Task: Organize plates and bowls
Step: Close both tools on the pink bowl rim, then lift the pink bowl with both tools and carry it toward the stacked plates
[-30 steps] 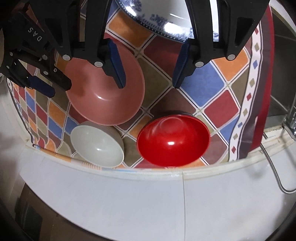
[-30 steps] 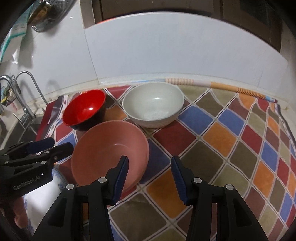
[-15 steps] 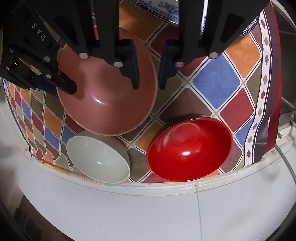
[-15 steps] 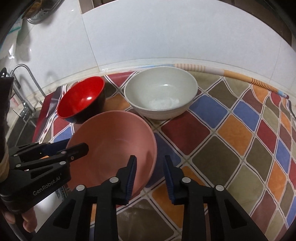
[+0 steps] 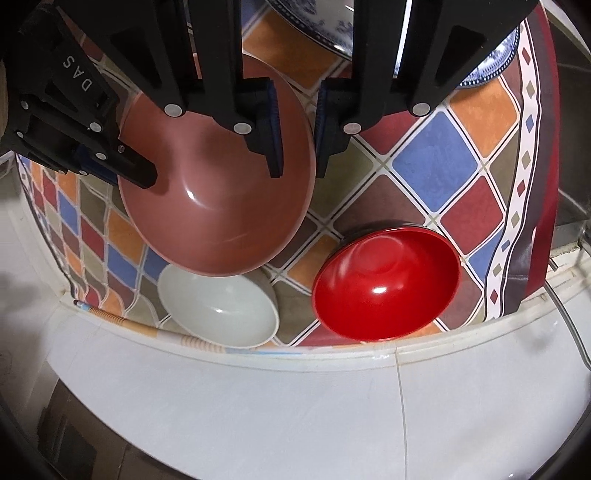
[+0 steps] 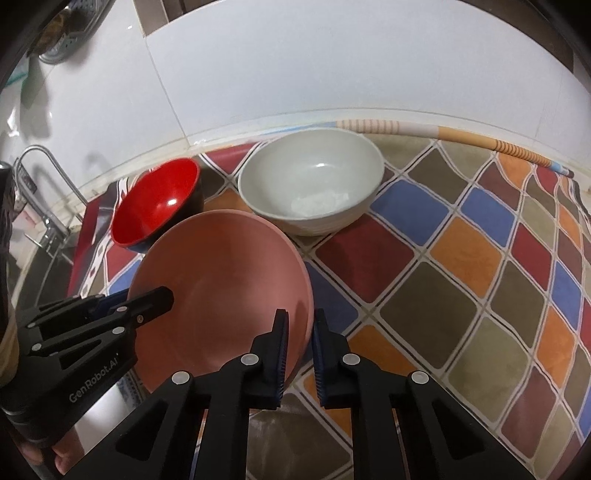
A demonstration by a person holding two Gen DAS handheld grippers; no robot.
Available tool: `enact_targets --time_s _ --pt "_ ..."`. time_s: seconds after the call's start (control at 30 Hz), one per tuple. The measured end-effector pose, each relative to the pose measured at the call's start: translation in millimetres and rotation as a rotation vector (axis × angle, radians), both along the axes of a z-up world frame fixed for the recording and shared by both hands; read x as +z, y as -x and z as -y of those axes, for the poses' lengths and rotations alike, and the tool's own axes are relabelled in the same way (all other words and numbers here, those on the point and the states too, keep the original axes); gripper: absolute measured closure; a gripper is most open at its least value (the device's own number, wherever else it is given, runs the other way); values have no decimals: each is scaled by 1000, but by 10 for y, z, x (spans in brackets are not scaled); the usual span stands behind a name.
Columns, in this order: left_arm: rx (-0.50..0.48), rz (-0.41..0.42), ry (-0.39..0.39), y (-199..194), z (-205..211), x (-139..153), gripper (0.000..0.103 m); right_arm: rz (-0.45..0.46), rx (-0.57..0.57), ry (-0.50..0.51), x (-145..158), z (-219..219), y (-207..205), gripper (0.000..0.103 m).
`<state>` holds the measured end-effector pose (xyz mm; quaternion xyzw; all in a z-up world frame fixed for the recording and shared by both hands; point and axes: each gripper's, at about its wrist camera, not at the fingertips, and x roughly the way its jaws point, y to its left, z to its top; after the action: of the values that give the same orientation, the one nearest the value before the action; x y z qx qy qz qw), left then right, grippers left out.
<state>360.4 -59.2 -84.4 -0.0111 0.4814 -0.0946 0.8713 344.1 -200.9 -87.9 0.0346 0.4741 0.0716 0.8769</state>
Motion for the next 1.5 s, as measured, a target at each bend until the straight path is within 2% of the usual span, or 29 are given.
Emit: enact_targets --time_s 0.3,0.7,1.03,1.5 --pt "-66 36 28 395 233 232 86 41 -19 7 293 174 320 89" --pt "-164 28 48 905 590 267 86 51 -103 9 459 521 883 89" --pt "-200 -41 58 1139 804 68 86 3 -149 34 360 780 1227 89" --pt "-204 -91 50 1285 1011 -95 86 -64 -152 53 187 978 1425 89"
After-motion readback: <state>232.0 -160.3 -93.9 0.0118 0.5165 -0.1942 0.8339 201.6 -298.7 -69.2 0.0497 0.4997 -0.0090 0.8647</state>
